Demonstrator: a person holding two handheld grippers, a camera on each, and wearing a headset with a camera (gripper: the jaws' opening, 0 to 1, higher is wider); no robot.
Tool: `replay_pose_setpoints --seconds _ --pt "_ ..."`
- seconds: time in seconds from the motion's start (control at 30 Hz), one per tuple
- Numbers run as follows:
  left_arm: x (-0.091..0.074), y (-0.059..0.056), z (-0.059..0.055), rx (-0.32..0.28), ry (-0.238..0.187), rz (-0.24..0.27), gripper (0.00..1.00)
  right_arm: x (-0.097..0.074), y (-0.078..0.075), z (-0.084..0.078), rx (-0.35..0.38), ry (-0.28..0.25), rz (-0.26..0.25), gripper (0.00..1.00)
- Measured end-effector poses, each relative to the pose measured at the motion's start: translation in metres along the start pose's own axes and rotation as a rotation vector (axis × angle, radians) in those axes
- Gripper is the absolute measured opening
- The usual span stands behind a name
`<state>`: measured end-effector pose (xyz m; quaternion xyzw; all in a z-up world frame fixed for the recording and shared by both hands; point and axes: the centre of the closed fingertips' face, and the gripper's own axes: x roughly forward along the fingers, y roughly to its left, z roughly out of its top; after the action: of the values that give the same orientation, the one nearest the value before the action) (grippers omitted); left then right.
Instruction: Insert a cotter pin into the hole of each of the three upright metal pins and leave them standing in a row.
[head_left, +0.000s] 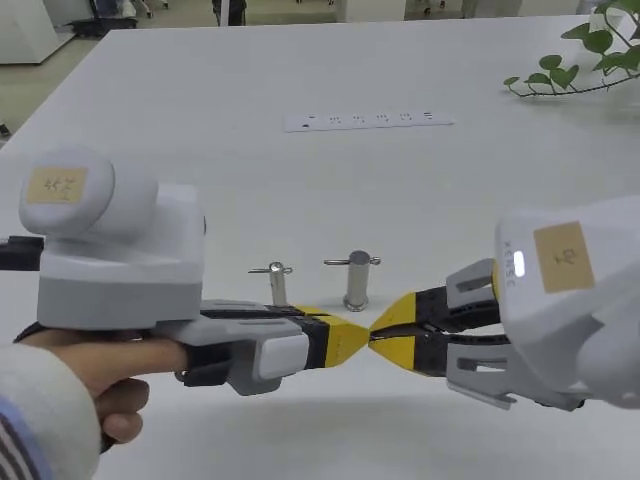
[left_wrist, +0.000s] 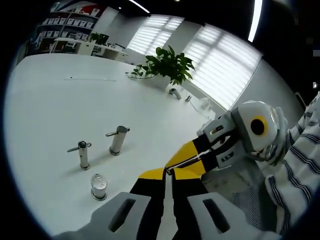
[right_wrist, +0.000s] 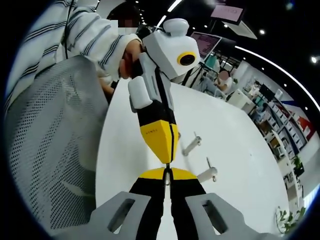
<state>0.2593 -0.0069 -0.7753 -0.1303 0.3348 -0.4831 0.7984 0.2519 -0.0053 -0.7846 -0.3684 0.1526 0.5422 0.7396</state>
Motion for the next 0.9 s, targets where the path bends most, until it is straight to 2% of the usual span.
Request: replay_pose_setpoints --seconds 0.1,0.43,0.53,0.77,0.9 --pt "0.0001 0.0006 -0.0023 0.004 0.015 0.001 0.03 0.0006 -0.0002 0.0012 -0.016 0.003 -0.002 0.03" --pt "-0.0001 0.0026 -0.0013 -0.011 0.014 0.006 0.02 0.0017 -0.0014 0.0017 -0.035 0.011 -0.004 0.03" --pt "-0.0012 0.0015 -0.0026 0.025 0.025 -0.008 0.02 0.0019 -0.0002 0.0026 -0.048 0.01 0.003 0.03" --pt "-0.0012 0.0022 -0.0018 0.025 0.026 0.01 0.01 0.0017 -0.0009 0.0029 -0.066 0.016 0.0 0.03" --pt "-0.0011 0.0019 -0.0025 0.021 0.044 0.018 0.01 0.0015 -0.0001 0.0032 -0.076 0.015 0.005 0.03"
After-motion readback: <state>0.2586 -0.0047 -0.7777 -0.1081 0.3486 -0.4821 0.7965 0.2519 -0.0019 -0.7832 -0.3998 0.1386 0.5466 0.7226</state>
